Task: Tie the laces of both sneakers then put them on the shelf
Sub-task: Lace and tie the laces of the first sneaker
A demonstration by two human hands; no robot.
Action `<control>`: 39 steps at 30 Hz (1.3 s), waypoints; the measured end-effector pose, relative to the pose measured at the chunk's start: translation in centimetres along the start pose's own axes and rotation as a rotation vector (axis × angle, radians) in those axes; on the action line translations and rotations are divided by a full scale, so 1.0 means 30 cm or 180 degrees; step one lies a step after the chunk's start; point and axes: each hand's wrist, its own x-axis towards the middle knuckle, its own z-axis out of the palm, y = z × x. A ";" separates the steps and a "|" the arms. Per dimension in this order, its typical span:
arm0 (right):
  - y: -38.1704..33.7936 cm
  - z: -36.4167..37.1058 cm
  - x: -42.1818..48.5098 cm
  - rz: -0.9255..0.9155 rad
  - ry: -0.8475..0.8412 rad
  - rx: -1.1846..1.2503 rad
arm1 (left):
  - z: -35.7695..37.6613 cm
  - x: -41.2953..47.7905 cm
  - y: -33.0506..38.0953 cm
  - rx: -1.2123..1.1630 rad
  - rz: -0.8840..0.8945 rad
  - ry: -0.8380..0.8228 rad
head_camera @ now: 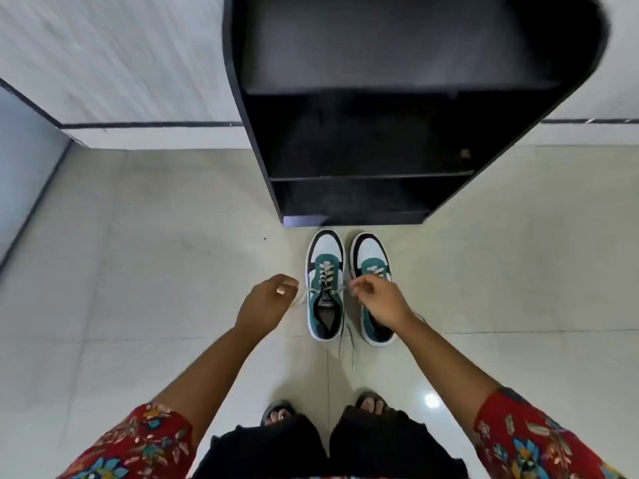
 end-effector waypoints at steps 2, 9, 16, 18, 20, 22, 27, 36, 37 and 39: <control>0.076 0.086 0.098 -0.0106 -0.0161 -0.0184 | 0.074 0.090 -0.083 0.0053 0.0037 -0.0149; 0.238 0.336 0.254 -0.0343 0.0191 -0.0057 | 0.297 0.302 -0.286 -0.0046 0.0302 -0.0477; 0.263 0.420 0.308 -0.0642 0.0221 0.0019 | 0.311 0.327 -0.327 0.1135 0.0795 0.0206; 0.261 0.420 0.298 -0.0632 0.0299 0.0041 | 0.318 0.309 -0.340 0.1132 0.0818 0.0408; 0.272 0.416 0.288 -0.0657 0.0324 0.0073 | 0.325 0.294 -0.359 0.1165 0.0896 0.0581; 0.282 0.409 0.276 -0.0718 0.0283 0.0046 | 0.318 0.286 -0.380 0.1164 0.0957 0.0616; 0.262 0.355 0.266 -0.0871 0.0356 -0.0500 | 0.261 0.282 -0.372 0.0466 0.0769 0.0444; 0.228 0.296 0.300 -0.0994 0.0321 -0.0626 | 0.201 0.317 -0.341 0.1512 0.1453 0.0731; 0.230 0.284 0.299 -0.0949 0.0334 -0.0618 | 0.187 0.318 -0.348 0.1754 0.1553 0.0767; 0.248 0.267 0.294 -0.0806 0.0293 -0.0457 | 0.171 0.318 -0.381 0.2157 0.1716 0.0861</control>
